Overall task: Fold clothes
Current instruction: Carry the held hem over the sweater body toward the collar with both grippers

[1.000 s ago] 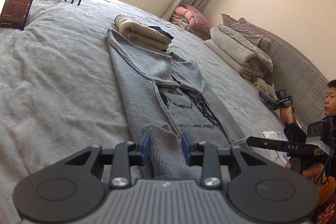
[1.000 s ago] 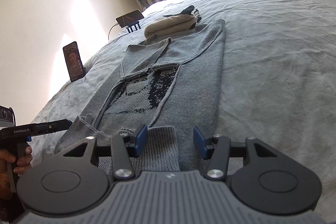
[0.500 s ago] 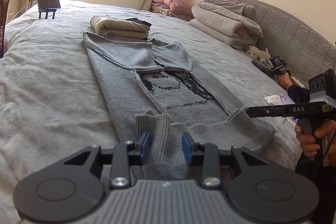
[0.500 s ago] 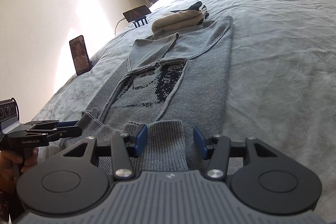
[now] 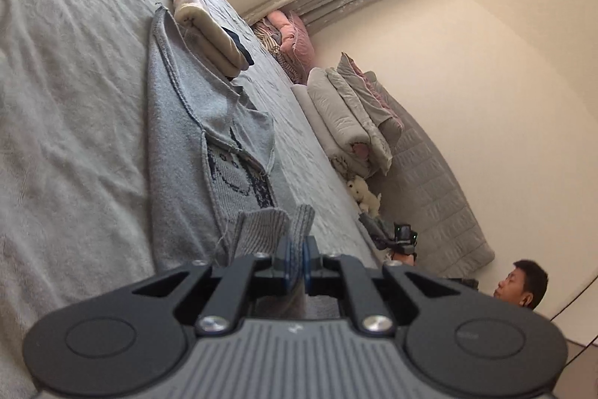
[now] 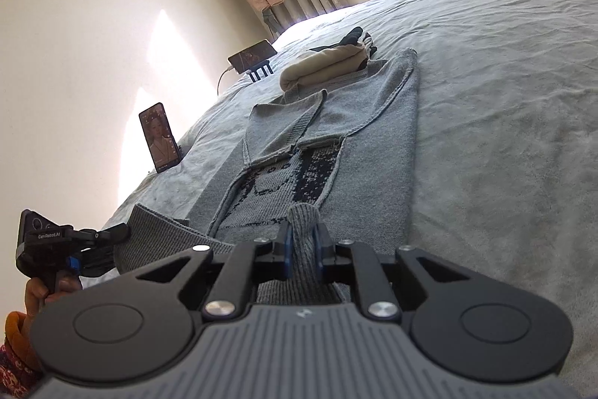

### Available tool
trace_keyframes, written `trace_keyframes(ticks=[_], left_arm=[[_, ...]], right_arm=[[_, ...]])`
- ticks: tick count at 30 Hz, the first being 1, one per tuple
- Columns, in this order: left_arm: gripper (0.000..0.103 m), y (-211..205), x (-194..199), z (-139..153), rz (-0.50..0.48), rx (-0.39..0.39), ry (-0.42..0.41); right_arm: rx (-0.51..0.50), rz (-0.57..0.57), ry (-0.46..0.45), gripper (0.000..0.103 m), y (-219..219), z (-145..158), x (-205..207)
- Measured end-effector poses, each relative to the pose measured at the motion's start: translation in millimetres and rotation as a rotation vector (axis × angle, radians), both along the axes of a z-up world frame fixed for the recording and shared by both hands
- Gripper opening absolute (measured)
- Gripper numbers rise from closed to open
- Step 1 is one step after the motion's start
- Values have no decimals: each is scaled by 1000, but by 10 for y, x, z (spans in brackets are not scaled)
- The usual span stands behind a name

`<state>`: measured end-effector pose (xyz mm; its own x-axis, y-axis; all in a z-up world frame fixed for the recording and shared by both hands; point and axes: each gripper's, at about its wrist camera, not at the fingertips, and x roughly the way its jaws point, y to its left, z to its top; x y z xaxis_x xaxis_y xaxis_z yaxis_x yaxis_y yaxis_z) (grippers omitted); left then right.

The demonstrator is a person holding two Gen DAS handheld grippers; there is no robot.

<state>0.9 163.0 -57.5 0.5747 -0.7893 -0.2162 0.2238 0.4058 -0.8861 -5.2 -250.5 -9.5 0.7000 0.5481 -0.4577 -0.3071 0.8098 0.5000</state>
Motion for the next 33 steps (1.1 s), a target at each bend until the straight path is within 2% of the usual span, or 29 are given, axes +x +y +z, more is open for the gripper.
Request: trace_keyframes(ticks=[1, 3, 6, 9, 12, 14, 16, 18, 20, 24, 26, 29, 33], left_arm=[[6, 36, 15, -44, 27, -11, 33], [6, 52, 40, -103, 85, 29, 95], [6, -56, 95, -122, 128, 139, 137], [6, -150, 127, -100, 135, 222, 120], [9, -181, 150, -64, 111, 237, 100], [17, -194, 169, -34, 103, 242, 84], [26, -229, 185, 17, 95, 261, 59], [29, -301, 188, 66, 79, 314, 31], [30, -354, 187, 105, 69, 382, 7], [27, -492, 180, 174, 58, 525, -40], [5, -589, 169, 206, 34, 597, -73], [6, -613, 76, 255, -35, 552, -168], [6, -403, -46, 341, -85, 242, -303]], right_arm=[[6, -7, 1, 15, -3, 7, 23], [7, -14, 10, 15, 9, 12, 86], [-33, -18, 20, 14, 70, 2, 198], [-98, -39, 21, 13, 135, -49, 299], [-139, -51, 48, 13, 152, -153, 394], [-125, -49, 61, 14, 129, -188, 415], [-81, -52, 71, 19, 88, -177, 404], [-40, -55, 81, 21, 49, -167, 391], [-39, -58, 85, 23, 39, -180, 367], [-80, -44, 85, 25, 77, -215, 320], [-95, -35, 72, 25, 97, -208, 298], [-99, -41, 57, 21, 83, -190, 257], [-38, -71, 4, 19, -21, -124, 190]])
